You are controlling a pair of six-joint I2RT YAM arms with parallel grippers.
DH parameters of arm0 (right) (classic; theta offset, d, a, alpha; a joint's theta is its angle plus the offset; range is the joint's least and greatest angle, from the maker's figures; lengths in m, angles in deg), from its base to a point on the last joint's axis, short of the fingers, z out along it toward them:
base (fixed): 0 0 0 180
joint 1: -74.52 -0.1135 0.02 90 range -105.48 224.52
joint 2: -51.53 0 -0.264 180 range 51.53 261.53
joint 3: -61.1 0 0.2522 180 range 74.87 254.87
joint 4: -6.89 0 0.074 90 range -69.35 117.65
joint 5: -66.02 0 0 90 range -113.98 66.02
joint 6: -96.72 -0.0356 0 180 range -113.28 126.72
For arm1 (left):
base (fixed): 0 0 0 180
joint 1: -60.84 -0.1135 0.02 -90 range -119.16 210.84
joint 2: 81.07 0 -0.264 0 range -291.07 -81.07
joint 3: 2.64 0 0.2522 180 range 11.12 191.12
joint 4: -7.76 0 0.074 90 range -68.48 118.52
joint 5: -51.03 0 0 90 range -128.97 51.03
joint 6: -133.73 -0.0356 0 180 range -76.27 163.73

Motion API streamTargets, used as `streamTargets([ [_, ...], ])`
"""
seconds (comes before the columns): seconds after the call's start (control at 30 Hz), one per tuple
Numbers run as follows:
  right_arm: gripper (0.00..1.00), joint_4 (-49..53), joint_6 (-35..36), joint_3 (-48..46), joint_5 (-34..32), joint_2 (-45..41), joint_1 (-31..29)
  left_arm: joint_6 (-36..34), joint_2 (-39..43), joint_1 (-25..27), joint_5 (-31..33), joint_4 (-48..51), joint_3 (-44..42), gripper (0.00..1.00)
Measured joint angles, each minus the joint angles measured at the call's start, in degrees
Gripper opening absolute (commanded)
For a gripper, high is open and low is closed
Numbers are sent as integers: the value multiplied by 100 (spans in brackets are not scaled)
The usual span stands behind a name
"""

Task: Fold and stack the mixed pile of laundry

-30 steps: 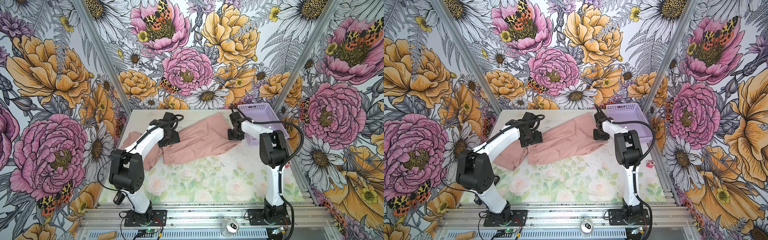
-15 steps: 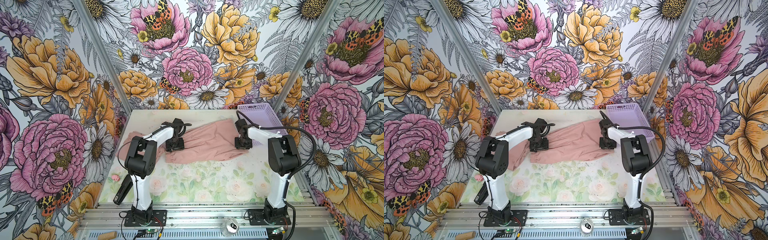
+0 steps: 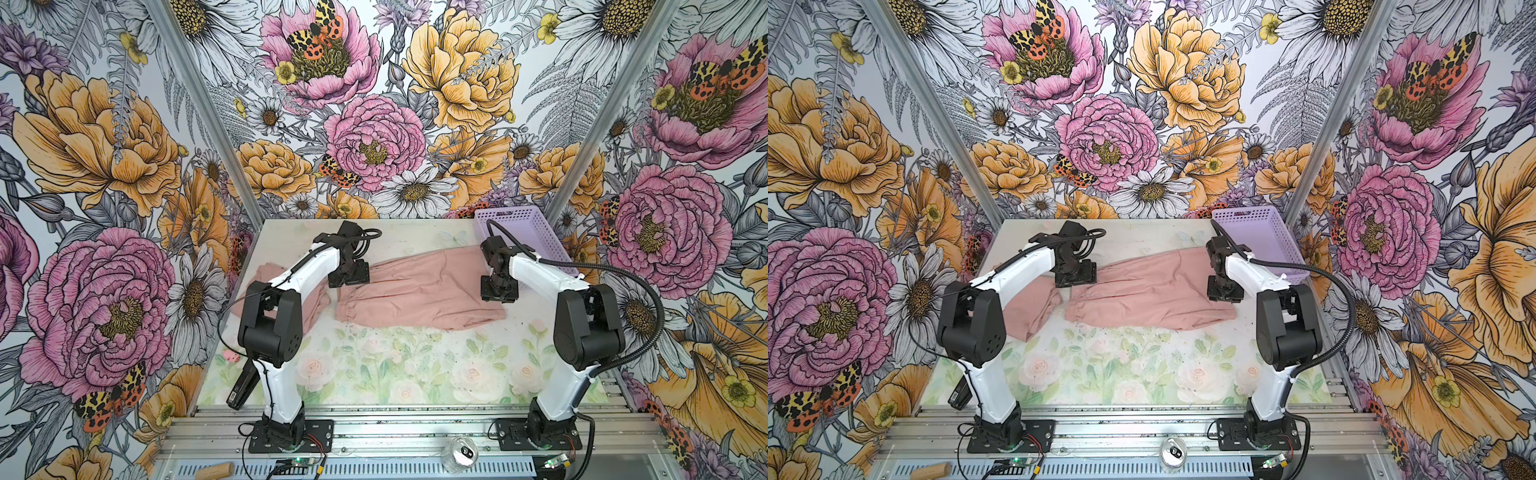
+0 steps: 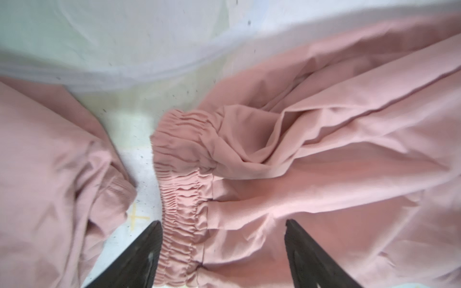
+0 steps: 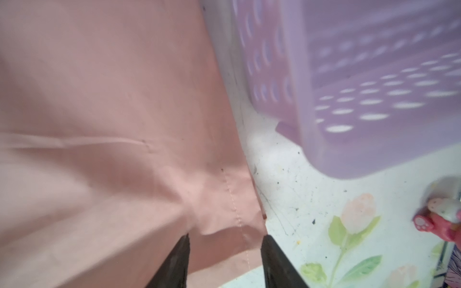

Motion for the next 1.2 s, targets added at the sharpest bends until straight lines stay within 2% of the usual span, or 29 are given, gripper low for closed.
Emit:
streamTargets([
  [0.2,53,28,-20,573,120,81,-363,22,157,-48,155,-131,-173,81],
  [0.3,53,24,-20,857,179,280,-562,11,157,-35,247,-225,-485,87],
  [0.4,54,11,-20,1036,223,470,-721,-39,155,-9,367,-306,-743,97],
  [0.5,54,11,-39,1067,273,549,-841,-26,149,-11,433,-457,-914,97],
  [0.67,54,11,-85,1067,339,560,-933,-22,-52,-28,442,-664,-990,94],
  [1.0,54,9,-107,1067,341,560,-933,31,-529,-50,428,-955,-1073,81],
  [1.2,54,9,-107,1067,341,560,-935,92,-529,-256,142,-1287,-1303,75],
])
